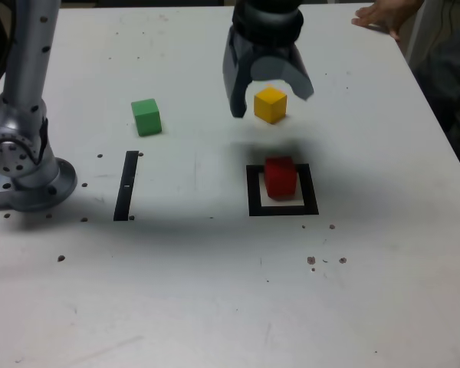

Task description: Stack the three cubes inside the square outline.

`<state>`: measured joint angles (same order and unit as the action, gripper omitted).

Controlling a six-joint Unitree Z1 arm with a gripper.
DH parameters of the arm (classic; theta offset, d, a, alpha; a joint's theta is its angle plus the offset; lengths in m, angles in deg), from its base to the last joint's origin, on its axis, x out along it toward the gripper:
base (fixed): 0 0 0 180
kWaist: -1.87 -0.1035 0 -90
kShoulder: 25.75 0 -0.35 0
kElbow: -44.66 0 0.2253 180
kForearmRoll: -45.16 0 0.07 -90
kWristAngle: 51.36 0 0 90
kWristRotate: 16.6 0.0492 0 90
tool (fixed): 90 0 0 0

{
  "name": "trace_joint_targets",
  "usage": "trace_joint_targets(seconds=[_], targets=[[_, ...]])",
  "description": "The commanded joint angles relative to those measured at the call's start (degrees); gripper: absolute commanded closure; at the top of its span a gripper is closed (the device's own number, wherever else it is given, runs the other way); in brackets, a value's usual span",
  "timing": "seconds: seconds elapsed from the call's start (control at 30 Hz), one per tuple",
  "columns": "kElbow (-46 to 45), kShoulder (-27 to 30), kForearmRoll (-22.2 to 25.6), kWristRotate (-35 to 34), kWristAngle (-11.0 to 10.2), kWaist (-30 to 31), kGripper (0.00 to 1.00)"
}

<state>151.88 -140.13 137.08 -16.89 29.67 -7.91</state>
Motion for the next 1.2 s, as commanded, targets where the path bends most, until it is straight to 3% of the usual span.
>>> trace_joint_targets(seconds=[0.0, 0.3, 0.77, 0.93, 1.17], targets=[[0.79, -0.63, 0.48, 0.34, -0.20, -2.06, 0.00], [3.41, -4.44, 1.40, 1.86, 0.23, -8.03, 0.00], [13.13, -15.28, 3.37, 6.11, 2.04, -13.67, 0.03], [16.31, -17.59, 5.78, 6.35, 2.64, -13.85, 0.12], [17.39, -18.59, 7.36, 6.60, 3.58, -13.59, 0.38]])
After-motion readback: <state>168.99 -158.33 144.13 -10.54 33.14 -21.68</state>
